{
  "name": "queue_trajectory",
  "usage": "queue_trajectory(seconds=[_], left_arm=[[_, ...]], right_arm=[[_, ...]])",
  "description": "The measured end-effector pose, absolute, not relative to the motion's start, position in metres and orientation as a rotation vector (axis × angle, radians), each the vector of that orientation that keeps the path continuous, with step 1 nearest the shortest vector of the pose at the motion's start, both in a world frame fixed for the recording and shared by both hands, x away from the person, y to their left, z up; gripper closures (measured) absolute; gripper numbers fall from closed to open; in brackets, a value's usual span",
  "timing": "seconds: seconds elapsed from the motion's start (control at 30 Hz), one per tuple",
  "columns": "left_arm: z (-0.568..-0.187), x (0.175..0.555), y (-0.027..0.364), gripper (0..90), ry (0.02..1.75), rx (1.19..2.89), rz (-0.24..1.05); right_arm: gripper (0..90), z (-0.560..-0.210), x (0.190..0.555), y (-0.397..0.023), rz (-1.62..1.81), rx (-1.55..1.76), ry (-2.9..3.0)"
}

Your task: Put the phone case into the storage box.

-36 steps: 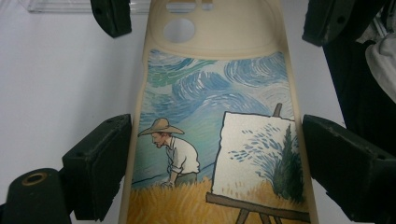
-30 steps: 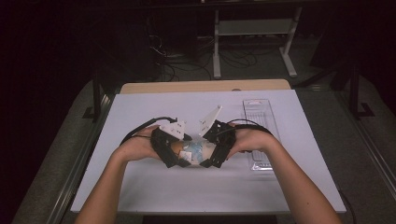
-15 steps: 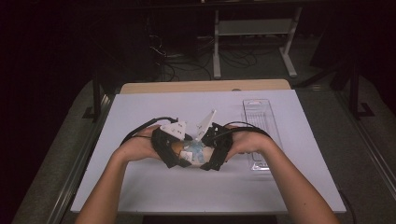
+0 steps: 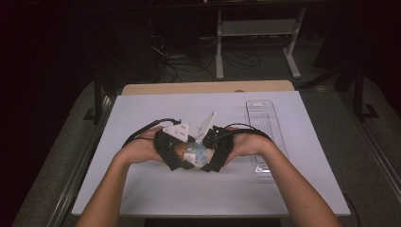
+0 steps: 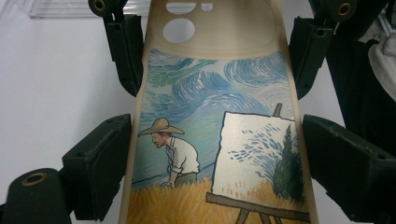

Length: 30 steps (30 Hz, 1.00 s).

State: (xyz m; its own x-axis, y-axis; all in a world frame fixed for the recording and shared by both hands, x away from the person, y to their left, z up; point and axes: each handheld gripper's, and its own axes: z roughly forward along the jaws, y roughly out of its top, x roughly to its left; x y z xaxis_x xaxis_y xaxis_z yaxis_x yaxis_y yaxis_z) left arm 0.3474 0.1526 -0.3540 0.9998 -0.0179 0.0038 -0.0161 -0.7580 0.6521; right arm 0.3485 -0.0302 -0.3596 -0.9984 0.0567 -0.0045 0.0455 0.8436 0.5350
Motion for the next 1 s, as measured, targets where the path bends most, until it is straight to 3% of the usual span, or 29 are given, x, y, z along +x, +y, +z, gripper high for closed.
queue_trajectory(seconds=[0.77,1.0], left_arm=[[-0.3573,0.3453,0.1507,10.5,-0.034,2.457,0.005],[-0.3546,0.3465,0.1549,2.3,0.009,2.450,0.018]], right_arm=[[10.4,-0.3634,0.3455,-0.0314,0.885,0.058,2.991],[10.4,-0.3652,0.3470,-0.0336,0.887,0.083,2.989]])
